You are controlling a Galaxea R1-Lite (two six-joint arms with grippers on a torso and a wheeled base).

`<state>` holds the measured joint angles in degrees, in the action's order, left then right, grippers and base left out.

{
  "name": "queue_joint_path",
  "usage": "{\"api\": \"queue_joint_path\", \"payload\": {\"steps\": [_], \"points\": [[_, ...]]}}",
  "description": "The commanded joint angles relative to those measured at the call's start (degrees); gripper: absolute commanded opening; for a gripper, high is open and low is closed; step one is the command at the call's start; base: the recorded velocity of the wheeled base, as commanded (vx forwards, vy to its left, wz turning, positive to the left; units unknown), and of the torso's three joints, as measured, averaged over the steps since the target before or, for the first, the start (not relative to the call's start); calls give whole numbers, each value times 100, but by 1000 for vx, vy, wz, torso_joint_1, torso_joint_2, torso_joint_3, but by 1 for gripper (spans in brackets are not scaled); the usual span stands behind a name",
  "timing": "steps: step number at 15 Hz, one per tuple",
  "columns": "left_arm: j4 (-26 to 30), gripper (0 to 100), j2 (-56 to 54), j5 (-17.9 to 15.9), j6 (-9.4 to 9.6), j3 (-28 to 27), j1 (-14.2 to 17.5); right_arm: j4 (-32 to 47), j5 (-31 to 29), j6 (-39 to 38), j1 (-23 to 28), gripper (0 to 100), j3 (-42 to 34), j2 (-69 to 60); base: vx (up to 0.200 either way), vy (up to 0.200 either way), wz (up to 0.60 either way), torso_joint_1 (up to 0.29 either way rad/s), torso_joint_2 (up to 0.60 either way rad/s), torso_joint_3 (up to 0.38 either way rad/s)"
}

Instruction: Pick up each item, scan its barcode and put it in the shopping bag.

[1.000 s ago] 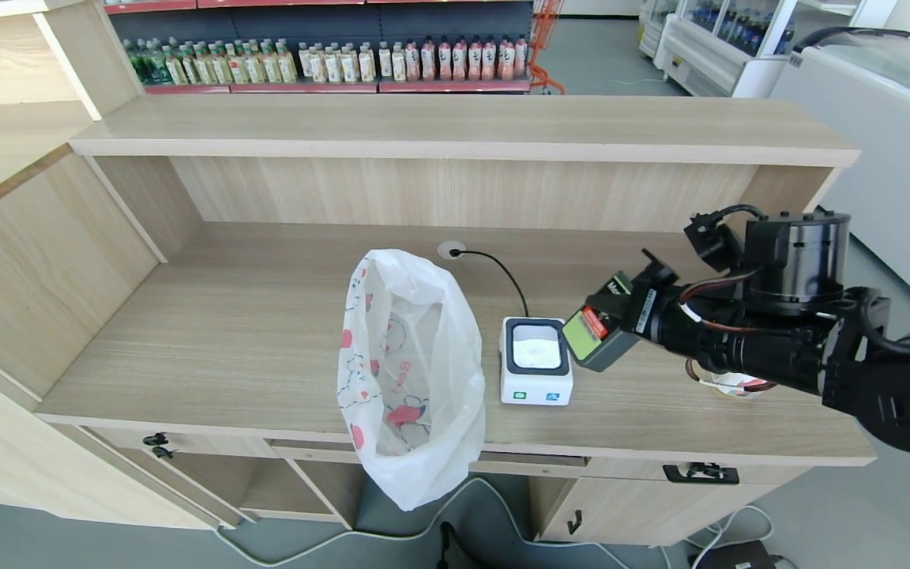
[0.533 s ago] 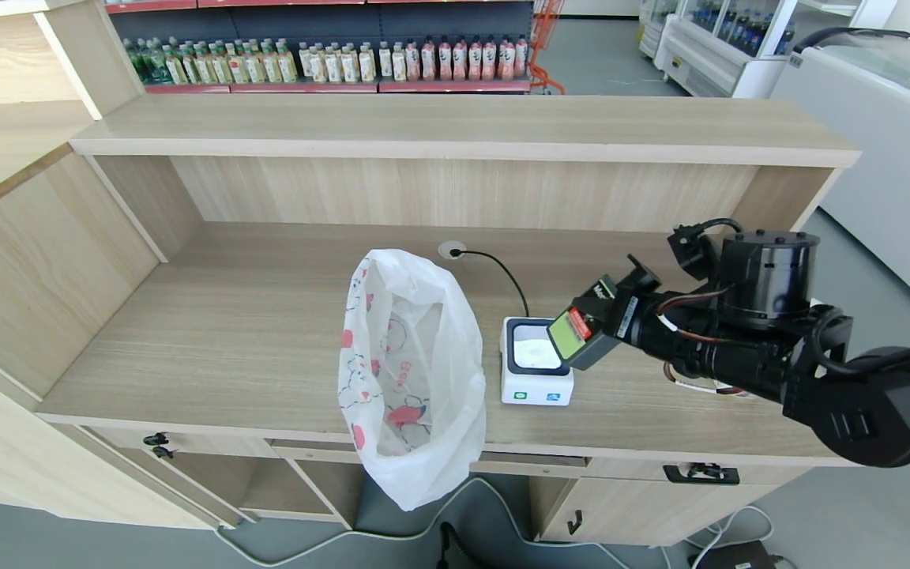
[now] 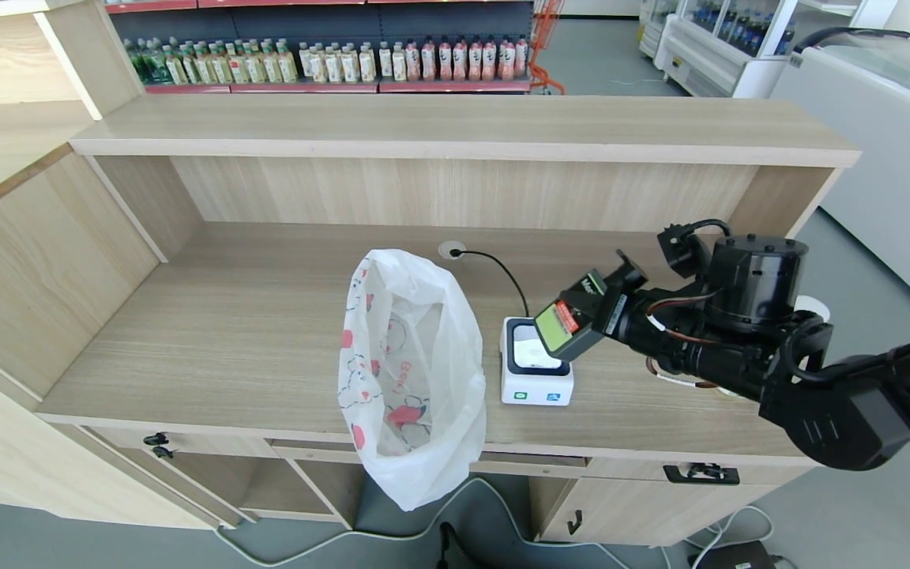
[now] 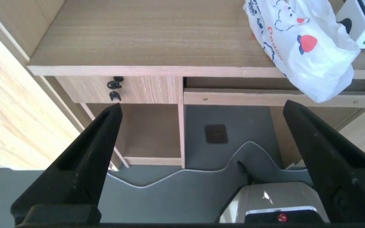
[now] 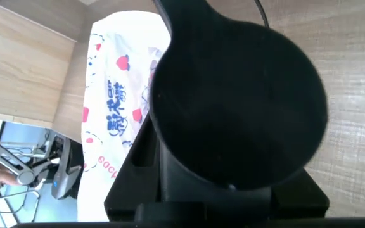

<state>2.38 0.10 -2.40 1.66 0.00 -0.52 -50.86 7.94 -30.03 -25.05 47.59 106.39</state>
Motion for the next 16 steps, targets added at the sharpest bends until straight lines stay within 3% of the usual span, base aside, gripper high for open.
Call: {"api": "queue_joint_path", "payload": {"steps": [1,16], "points": [[0,100,-1,-6,1,0,0,-38,50,32,-17,0,48,189,0,0,0,0,0,0],[0,100,-1,-6,1,0,0,-302,59,322,-52,0,585,893,0,0,0,0,0,0]]}}
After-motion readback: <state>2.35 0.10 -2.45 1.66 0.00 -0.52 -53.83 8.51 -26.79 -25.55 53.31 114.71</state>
